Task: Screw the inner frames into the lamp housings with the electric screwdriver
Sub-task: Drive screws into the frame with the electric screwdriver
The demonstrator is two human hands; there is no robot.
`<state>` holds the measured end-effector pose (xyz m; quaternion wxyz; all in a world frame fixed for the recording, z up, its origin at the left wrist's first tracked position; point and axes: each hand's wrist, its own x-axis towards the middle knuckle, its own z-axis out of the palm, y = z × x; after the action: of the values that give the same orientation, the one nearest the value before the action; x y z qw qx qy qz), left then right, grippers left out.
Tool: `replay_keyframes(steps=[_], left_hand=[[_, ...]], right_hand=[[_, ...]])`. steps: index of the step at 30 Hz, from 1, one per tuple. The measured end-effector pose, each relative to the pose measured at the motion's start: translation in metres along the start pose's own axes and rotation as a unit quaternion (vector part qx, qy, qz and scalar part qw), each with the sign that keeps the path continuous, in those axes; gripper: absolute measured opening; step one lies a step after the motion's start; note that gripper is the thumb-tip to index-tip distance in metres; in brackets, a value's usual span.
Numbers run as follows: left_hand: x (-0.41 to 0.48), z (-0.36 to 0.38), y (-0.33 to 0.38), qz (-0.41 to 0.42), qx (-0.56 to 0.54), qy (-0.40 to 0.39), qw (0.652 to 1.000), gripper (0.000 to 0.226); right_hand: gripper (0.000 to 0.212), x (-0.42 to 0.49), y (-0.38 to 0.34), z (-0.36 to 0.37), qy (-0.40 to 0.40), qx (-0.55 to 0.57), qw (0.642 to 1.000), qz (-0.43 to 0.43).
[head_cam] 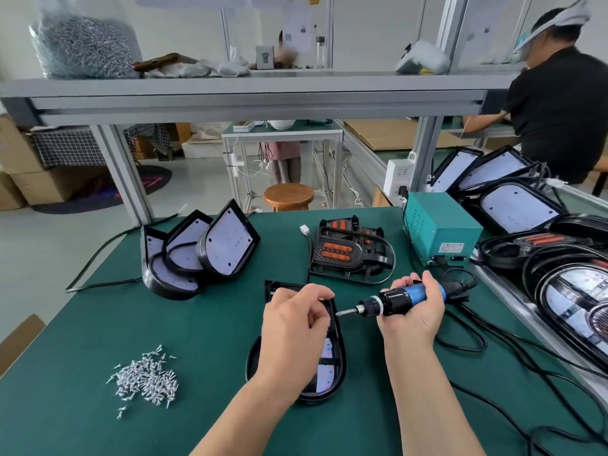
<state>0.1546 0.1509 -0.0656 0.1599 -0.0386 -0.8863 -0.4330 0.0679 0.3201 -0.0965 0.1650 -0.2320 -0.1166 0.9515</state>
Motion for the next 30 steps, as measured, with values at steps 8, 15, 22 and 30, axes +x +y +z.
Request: replay_keyframes(steps=[8,15,22,30], left_hand=[[0.003,0.013,0.007,-0.027,-0.071,0.034,0.997,0.039],[0.004,0.017,0.005,-0.065,-0.137,0.035,0.988,0.038],[0.002,0.021,0.006,-0.067,-0.161,0.046,0.984,0.040],[-0.008,0.029,0.003,0.023,-0.069,0.135,0.988,0.045]], right_hand=[[0.014,0.002,-0.004,0.002,0.017,0.059,0.998,0.025],[0.014,0.003,-0.002,0.002,0.020,0.066,0.997,0.031],[0.016,0.002,-0.003,0.000,0.022,0.046,0.998,0.027],[0.016,-0.004,0.000,0.001,0.032,0.021,0.999,0.026]])
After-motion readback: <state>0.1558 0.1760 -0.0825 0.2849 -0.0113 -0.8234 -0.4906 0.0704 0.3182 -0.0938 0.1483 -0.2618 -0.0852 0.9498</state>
